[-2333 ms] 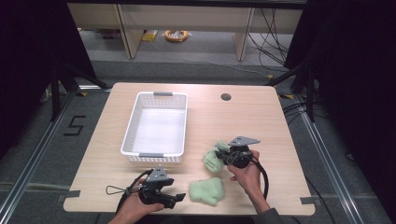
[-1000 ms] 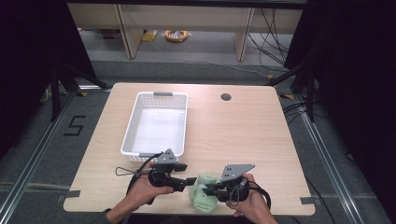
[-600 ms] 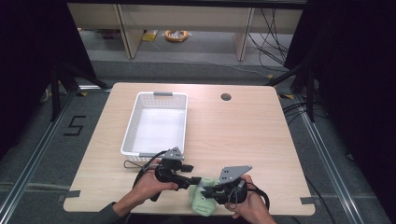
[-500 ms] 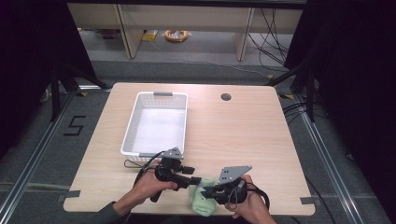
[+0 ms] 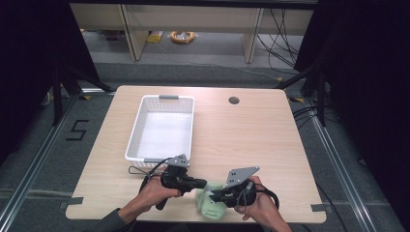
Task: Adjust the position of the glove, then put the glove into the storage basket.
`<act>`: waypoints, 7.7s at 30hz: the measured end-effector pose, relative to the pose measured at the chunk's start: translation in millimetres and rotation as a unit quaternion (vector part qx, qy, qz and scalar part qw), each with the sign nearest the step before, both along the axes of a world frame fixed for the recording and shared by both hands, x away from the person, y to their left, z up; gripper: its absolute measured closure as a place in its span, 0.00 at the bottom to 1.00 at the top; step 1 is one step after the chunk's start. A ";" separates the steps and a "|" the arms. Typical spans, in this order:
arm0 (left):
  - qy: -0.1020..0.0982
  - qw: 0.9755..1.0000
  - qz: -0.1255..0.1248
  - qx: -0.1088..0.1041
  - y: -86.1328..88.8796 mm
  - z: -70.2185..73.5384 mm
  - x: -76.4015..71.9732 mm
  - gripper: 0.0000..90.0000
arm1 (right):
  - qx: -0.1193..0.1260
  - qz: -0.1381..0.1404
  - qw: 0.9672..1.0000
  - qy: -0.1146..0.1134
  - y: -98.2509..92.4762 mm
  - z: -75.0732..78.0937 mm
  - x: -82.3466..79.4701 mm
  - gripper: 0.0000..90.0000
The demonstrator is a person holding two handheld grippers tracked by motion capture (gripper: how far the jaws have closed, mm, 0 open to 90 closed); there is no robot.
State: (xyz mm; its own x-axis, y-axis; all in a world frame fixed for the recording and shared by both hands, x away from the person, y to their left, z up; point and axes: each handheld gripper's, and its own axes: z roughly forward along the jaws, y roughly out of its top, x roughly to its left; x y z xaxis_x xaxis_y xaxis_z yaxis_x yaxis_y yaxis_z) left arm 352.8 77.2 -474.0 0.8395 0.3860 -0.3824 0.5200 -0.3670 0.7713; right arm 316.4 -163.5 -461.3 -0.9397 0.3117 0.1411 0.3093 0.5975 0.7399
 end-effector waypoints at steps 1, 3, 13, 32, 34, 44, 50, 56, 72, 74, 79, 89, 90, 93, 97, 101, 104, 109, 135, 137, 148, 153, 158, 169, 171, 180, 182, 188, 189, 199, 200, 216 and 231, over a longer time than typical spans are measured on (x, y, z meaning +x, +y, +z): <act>-0.001 1.000 0.003 0.004 1.0 0.8 0.3 0.99 | -0.003 0.003 1.000 0.000 0.1 0.5 2.6 0.93; -0.001 1.000 0.009 0.006 3.8 0.7 2.6 0.99 | -0.006 0.014 1.000 -0.003 2.1 0.0 8.6 0.93; -0.008 0.999 0.024 0.024 7.9 -1.8 8.1 0.78 | -0.039 0.012 0.999 0.005 7.7 -16.4 24.7 0.70; -0.002 0.998 -0.008 0.057 -20.3 -4.9 23.0 0.55 | -0.045 -0.176 0.983 0.030 -9.0 -19.3 -45.8 0.54; 0.003 0.998 -0.016 0.066 -23.5 -7.8 24.4 0.54 | -0.051 -0.174 0.983 0.028 -6.5 -23.8 -43.5 0.59; 0.046 0.996 -0.043 0.064 -23.7 -21.9 25.7 0.74 | -0.052 -0.166 0.983 0.054 -9.3 -29.1 -41.2 0.90; 0.025 0.997 -0.041 0.064 -22.5 -12.7 18.0 0.94 | -0.031 -0.168 0.983 0.060 -11.3 -27.5 -41.5 0.92; 0.027 0.998 -0.029 0.053 -14.2 -8.1 13.7 0.94 | -0.023 -0.156 0.987 0.040 -19.6 -14.8 -41.0 0.92; 0.040 0.999 0.032 0.004 3.7 -7.8 -21.2 0.94 | -0.080 -0.077 0.993 -0.034 -20.4 20.4 0.4 0.92; 0.052 0.998 0.042 0.007 3.1 -17.6 -24.5 0.93 | -0.097 -0.057 0.993 -0.035 -15.0 15.9 10.3 0.92; 0.050 0.998 0.049 0.005 3.5 -19.4 -27.2 0.93 | -0.104 -0.060 0.992 -0.024 -13.6 1.1 19.5 0.90; 0.055 0.996 0.065 0.000 9.5 -24.0 -34.8 0.87 | -0.069 -0.166 0.984 0.001 -38.3 4.3 6.2 0.72; 0.055 0.996 0.065 0.000 9.5 -24.0 -34.8 0.87 | -0.069 -0.166 0.984 0.001 -38.3 4.3 6.2 0.72; 0.054 0.997 0.061 0.000 10.1 -24.2 -33.5 0.87 | -0.042 -0.180 0.983 0.008 -40.2 7.3 -16.7 0.69; 0.054 0.997 0.060 0.004 8.9 -24.2 -35.3 0.85 | -0.044 -0.165 0.985 0.020 -38.2 1.5 -36.1 0.67; 0.044 0.997 0.061 0.011 8.5 -24.6 -35.6 0.80 | -0.049 -0.156 0.986 0.025 -29.5 -6.5 -44.0 0.65; 0.040 0.997 0.057 0.028 7.7 -26.2 -37.3 0.75 | -0.054 -0.161 0.985 0.025 -26.6 -10.7 -42.5 0.65; 0.035 0.997 0.058 0.047 5.9 -29.6 -38.7 0.73 | -0.075 -0.160 0.984 0.035 -22.1 -24.8 -37.5 0.73; 0.051 0.997 0.061 0.013 2.1 -27.8 -55.3 0.90 | -0.051 -0.152 0.987 0.005 -38.9 -4.5 -14.7 0.98; 0.055 0.996 0.064 0.018 2.1 -29.2 -54.7 0.90 | -0.051 -0.151 0.987 0.008 -38.7 -6.4 -14.6 0.98; 0.039 0.996 0.081 0.029 6.2 -32.7 -52.9 0.82 | -0.064 -0.151 0.986 0.038 -40.4 -20.9 -17.2 0.95; 0.060 0.993 0.098 0.018 14.5 -29.1 -48.4 0.62 | -0.040 -0.169 0.984 0.038 -48.4 -9.1 -16.7 0.74; 0.073 0.990 0.119 0.029 11.0 -30.9 -46.0 0.52 | -0.013 -0.210 0.976 0.049 -50.6 -4.7 -8.1 0.61; 0.102 0.986 0.127 0.030 -1.1 -37.9 -35.3 0.50 | -0.023 -0.211 0.971 0.111 -30.4 -26.3 13.0 0.56; 0.101 0.987 0.125 0.033 0.4 -38.4 -32.8 0.51 | -0.023 -0.225 0.968 0.108 -28.9 -31.2 13.4 0.56; 0.104 0.986 0.125 0.041 -1.2 -41.0 -28.1 0.56 | -0.001 -0.212 0.967 0.143 -33.0 -42.0 14.0 0.64; 0.110 0.987 0.116 0.033 -0.7 -42.3 -25.6 0.58 | 0.000 -0.215 0.966 0.145 -33.5 -42.4 13.5 0.65; 0.119 0.986 0.115 0.018 0.0 -45.3 -24.3 0.63 | 0.019 -0.206 0.966 0.157 -36.0 -47.5 16.0 0.71; 0.116 0.986 0.115 0.019 0.0 -45.8 -24.5 0.64 | 0.024 -0.206 0.963 0.174 -35.7 -47.7 15.2 0.72; 0.105 0.989 0.103 0.020 -1.9 -46.8 -26.2 0.74 | 0.036 -0.204 0.965 0.159 -36.6 -49.3 12.0 0.83; 0.105 0.989 0.103 0.020 -1.9 -46.8 -26.2 0.75 | 0.036 -0.204 0.965 0.159 -36.6 -49.3 12.0 0.83; 0.076 0.993 0.085 0.020 -2.8 -37.1 -31.3 0.79 | 0.053 -0.190 0.971 0.136 -37.4 -40.8 4.0 0.87; 0.061 0.996 0.070 0.011 6.2 -26.2 -38.0 0.80 | 0.056 -0.186 0.973 0.127 -27.0 -26.4 -7.2 0.88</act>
State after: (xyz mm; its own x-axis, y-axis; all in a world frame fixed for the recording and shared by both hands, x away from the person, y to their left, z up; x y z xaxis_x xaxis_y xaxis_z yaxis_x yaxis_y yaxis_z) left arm 314.7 83.5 -500.2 0.7247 0.5049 -0.4689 0.6568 -0.3002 0.6917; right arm 309.2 -190.5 -487.6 -0.6955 0.5925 0.4065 0.6696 0.3292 0.6658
